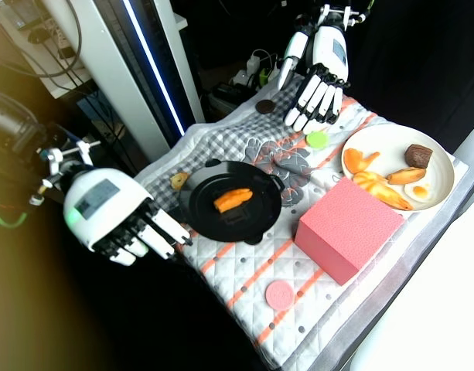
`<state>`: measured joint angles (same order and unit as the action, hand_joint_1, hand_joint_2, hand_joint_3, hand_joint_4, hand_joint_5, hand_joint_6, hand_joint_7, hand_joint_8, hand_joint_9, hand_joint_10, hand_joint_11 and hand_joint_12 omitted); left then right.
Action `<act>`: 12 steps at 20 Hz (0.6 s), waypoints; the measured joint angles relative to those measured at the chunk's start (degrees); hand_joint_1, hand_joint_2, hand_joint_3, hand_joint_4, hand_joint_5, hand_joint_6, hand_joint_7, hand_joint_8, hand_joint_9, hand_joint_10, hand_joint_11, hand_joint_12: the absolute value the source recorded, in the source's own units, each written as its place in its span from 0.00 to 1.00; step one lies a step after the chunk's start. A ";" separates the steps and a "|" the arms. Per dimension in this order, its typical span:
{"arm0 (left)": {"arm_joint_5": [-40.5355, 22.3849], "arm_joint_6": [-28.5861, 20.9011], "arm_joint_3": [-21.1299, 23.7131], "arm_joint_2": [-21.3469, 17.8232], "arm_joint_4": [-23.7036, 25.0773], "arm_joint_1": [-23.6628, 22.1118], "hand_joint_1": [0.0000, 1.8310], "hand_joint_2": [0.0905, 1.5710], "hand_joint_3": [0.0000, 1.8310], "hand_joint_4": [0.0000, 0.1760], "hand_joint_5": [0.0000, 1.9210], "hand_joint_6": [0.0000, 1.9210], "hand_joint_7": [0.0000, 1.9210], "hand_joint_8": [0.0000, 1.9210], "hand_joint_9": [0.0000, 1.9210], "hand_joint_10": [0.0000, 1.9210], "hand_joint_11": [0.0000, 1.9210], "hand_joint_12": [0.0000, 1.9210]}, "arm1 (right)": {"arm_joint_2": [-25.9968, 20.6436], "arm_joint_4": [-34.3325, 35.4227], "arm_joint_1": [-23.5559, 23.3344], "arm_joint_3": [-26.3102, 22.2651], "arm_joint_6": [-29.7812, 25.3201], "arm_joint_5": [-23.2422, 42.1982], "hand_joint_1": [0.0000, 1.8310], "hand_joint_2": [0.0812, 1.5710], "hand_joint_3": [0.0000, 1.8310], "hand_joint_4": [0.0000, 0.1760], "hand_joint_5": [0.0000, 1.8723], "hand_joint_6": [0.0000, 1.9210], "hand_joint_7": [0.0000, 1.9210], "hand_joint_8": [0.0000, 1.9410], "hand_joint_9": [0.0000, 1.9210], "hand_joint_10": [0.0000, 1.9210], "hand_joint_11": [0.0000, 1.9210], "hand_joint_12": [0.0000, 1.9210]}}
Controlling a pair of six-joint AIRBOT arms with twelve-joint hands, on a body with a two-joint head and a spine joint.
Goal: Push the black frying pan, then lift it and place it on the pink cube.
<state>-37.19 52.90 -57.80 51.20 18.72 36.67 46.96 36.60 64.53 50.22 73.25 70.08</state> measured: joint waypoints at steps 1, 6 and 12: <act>-0.02 0.11 0.00 0.00 -0.39 0.00 0.19 0.87 0.00 0.00 0.32 0.01 0.30 0.00 0.17 0.21 0.00 0.59 | -0.33 0.00 -0.17 0.00 -0.28 -0.11 0.76 0.85 0.00 0.00 0.64 1.00 0.80 1.00 0.88 1.00 0.88 1.00; 0.26 0.44 0.00 -0.04 -1.01 0.74 0.23 0.86 0.00 0.00 0.31 0.00 0.28 0.00 0.15 0.24 0.00 0.66 | -2.49 -1.75 -3.54 0.00 -0.90 0.44 0.78 0.83 0.00 0.00 0.66 1.00 0.82 1.00 0.89 1.00 0.89 1.00; 0.24 0.46 0.00 -0.04 -1.20 0.74 0.21 0.86 0.00 0.08 0.30 0.00 0.29 0.00 0.17 0.21 0.00 0.63 | -2.16 -4.11 -10.82 2.71 -1.05 -2.84 0.80 0.81 0.00 0.00 0.69 1.00 0.83 1.00 0.89 1.00 0.89 1.00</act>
<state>-36.95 53.36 -57.80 51.16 17.52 37.41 44.80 32.49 53.71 52.93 72.20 67.24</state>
